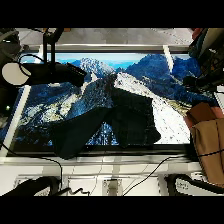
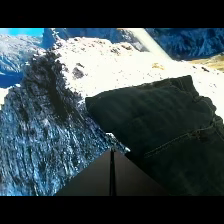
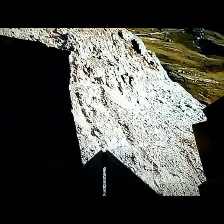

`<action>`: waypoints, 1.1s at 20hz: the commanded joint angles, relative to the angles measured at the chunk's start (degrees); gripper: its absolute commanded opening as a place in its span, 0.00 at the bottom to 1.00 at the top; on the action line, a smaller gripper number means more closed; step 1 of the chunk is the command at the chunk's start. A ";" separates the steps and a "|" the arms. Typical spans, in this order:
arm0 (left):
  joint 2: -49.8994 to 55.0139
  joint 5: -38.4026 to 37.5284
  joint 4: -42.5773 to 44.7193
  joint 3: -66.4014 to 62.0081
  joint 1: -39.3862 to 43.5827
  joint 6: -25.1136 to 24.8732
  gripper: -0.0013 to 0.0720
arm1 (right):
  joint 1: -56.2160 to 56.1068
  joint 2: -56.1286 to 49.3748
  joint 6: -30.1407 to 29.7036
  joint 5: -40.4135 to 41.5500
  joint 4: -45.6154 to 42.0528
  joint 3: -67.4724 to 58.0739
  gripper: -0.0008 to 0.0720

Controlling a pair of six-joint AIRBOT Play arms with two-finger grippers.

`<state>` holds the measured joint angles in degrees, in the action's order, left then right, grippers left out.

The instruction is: Fold the clothes and pants, and hang the long-sleeved shirts on hangers.

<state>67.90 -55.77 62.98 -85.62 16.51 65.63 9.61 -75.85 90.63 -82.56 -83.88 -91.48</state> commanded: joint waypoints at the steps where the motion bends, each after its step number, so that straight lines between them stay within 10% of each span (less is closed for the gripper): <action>1: 0.00 0.00 0.02 -0.04 -0.07 0.00 0.06 | -0.07 -0.04 0.02 -0.02 0.02 -0.02 0.06; 22: -0.04 0.02 -2.38 -0.04 -0.07 0.02 0.06 | 0.00 0.09 -0.72 1.44 0.96 -0.07 0.06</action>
<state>67.90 -55.79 62.15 -85.62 16.51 65.65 9.61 -75.81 90.63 -79.72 -83.18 -91.48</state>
